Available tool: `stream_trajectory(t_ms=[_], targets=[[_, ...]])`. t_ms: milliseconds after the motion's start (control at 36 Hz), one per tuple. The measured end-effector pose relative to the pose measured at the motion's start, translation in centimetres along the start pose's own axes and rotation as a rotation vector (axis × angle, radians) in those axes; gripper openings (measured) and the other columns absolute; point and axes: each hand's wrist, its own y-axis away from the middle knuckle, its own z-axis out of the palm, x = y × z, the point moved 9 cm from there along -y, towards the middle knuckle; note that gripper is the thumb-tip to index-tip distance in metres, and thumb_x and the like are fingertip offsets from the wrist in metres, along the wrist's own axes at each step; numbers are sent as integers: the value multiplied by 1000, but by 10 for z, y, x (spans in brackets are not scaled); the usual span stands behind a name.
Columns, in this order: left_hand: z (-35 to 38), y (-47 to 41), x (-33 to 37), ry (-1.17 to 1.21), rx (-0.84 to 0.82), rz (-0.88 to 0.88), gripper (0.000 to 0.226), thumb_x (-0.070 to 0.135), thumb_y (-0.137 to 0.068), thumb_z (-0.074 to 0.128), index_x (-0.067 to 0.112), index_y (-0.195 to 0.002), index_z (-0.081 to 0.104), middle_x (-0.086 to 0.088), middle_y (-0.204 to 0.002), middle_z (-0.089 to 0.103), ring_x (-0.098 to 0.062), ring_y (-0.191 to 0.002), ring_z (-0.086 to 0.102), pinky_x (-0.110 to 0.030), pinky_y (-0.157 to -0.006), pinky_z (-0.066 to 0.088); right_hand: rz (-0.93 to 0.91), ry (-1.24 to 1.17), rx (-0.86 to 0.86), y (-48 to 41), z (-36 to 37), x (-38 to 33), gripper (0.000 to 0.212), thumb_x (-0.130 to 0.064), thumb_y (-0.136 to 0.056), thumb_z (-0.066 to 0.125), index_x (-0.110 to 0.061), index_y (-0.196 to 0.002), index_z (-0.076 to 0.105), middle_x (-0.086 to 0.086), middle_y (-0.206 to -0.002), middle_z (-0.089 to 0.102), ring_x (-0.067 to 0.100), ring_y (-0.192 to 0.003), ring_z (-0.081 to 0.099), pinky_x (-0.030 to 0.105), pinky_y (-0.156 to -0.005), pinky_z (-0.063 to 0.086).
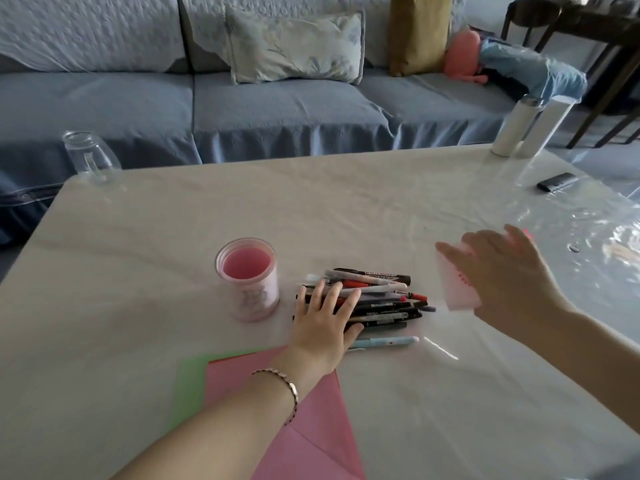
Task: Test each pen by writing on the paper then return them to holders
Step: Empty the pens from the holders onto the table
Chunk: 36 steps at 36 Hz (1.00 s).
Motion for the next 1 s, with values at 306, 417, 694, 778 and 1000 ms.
stream_trajectory(t_ms=[306,417,694,778,1000], targets=[[-59,24,-12,619,245,-97,58,40,-100,28,16,-149,10,0,-157,12,-10,-143,6,-20,-112,1,474,-1134,-90,3,3,-24,105,-27,-39,92,-44,-127,39,-13,-107,55,10,-95,55,32,-85,46],[-95,64,-16,1413,278,-134,66,62,-89,34,28,-145,24,18,-144,35,10,-129,32,-11,-107,23,475,-1575,-31,5,0,-62,91,-35,-31,84,-43,-114,47,-10,-109,63,4,-96,63,22,-71,53],[-122,128,-58,1499,417,22,79,-6,-49,84,11,-119,52,-3,-107,68,-17,-96,66,-25,-71,53,161,-1510,-261,-2,-7,-161,105,-20,-53,90,-25,-138,29,-26,-123,52,-9,-118,46,10,-89,40],[-120,151,-86,1442,585,-44,86,-5,-49,87,6,-124,46,-5,-112,64,-20,-101,64,-23,-74,52,89,-1186,-395,3,10,-163,98,-31,-56,87,-47,-131,25,-33,-134,32,-21,-122,28,1,-100,20],[-96,187,-151,1339,777,-323,76,-6,-49,85,5,-117,53,-1,-98,66,-8,-84,65,-19,-64,53,216,-657,-340,26,58,-115,29,-17,-79,69,-21,-108,66,-14,-98,49,13,-110,52,17,-80,33]])
